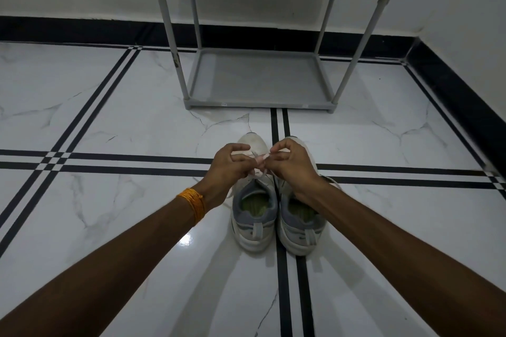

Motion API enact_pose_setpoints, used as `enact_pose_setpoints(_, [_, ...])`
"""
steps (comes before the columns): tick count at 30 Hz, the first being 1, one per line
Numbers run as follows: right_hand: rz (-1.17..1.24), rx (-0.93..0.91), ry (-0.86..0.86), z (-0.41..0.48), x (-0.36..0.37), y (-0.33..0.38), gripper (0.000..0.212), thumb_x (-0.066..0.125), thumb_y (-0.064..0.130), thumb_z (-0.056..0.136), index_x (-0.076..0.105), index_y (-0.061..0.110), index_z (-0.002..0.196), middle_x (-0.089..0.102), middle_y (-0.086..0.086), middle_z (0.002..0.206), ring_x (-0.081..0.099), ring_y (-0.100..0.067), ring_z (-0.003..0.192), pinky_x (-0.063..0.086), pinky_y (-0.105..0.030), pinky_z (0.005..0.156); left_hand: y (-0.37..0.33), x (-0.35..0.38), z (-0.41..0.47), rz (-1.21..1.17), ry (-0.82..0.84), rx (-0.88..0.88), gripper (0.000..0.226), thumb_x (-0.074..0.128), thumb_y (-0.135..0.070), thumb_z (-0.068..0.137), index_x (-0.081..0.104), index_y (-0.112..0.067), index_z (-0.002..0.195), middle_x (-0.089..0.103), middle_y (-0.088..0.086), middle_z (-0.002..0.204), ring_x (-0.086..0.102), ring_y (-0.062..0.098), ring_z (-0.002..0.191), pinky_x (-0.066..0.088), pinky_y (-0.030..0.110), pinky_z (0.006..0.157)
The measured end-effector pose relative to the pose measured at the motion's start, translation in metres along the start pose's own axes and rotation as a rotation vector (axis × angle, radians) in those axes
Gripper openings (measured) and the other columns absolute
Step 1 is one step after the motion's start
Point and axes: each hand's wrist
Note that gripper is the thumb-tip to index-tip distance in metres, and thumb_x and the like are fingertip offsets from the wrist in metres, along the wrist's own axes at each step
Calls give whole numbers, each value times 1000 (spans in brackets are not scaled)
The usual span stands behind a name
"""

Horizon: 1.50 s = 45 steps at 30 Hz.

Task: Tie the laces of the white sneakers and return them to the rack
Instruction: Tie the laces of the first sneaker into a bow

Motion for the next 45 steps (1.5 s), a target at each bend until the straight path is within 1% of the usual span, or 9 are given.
enact_pose_setpoints(6, [-164, -212, 53, 0, -5, -7, 32, 81, 3, 72, 55, 7, 89, 74, -12, 86, 74, -23, 84, 61, -38, 75, 6, 2, -1, -16, -55, 70, 13, 71, -12, 85, 69, -2, 93, 69, 17, 86, 64, 20, 73, 56, 25, 67])
enact_pose_setpoints(11, [-342, -344, -17, -4, 1, -11, 22, 77, 11, 80, 64, 12, 97, 74, -5, 89, 72, -12, 82, 61, -27, 76, 13, 11, 0, 82, -176, 166, 15, 69, -17, 87, 68, -4, 95, 73, 11, 83, 71, 21, 74, 61, 31, 73])
enact_pose_setpoints(15, [-550, -474, -75, -6, 5, -16, 20, 66, 11, 89, 72, 10, 108, 74, -6, 97, 68, -12, 87, 58, -26, 83, 13, 14, -2, 225, -193, 276, 15, 70, -22, 87, 66, -9, 94, 72, 5, 83, 70, 12, 70, 56, 16, 63])
enact_pose_setpoints(20, [-749, -455, 27, -3, 9, -18, 24, 53, 9, 96, 69, 9, 114, 57, -10, 108, 55, -16, 95, 38, -8, 75, 9, 6, -5, 514, -138, 460, 15, 75, -22, 82, 67, -13, 90, 70, -1, 81, 67, 7, 71, 53, 10, 67])
enact_pose_setpoints(25, [-767, -484, 94, -5, 7, -13, 29, 49, -2, 91, 72, 8, 106, 67, -15, 106, 61, -26, 98, 46, -28, 83, 10, 1, -8, 851, -87, 659, 14, 69, -16, 87, 63, -9, 97, 73, 10, 92, 67, 24, 80, 57, 32, 80])
enact_pose_setpoints(30, [-695, -396, 128, -5, 7, -9, 23, 51, 4, 95, 60, 10, 115, 69, -12, 109, 65, -24, 99, 51, -29, 87, 11, -1, -15, 1037, -68, 851, 39, 76, -15, 80, 64, -8, 116, 75, 13, 97, 72, 31, 80, 57, 35, 79])
enact_pose_setpoints(34, [-621, -323, 119, -4, 6, -10, 32, 52, 2, 95, 47, 20, 122, 68, -7, 100, 65, -17, 90, 47, -13, 70, 5, 0, -10, 1168, -85, 733, 24, 70, -23, 86, 71, -11, 107, 74, 12, 99, 68, 26, 85, 54, 32, 82])
enact_pose_setpoints(38, [-636, -384, 58, -6, 6, -13, 27, 53, 3, 95, 47, 19, 116, 69, -5, 96, 66, -16, 87, 52, -20, 72, 1, -2, 2, 1226, -74, 668, 18, 64, -18, 91, 74, -14, 105, 71, 11, 102, 57, 24, 94, 42, 25, 76])
enact_pose_setpoints(45, [-651, -468, 36, -4, 4, -9, 8, 56, 10, 95, 56, 14, 101, 69, -4, 93, 65, -18, 85, 57, -36, 77, -14, -13, 11, 518, 211, 56, 25, 52, -24, 98, 74, -12, 96, 67, -3, 87, 59, 11, 82, 46, 23, 74])
Point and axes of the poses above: each hand's wrist, its own z-axis towards the middle knuckle, its own x-axis out of the palm, y = z × x
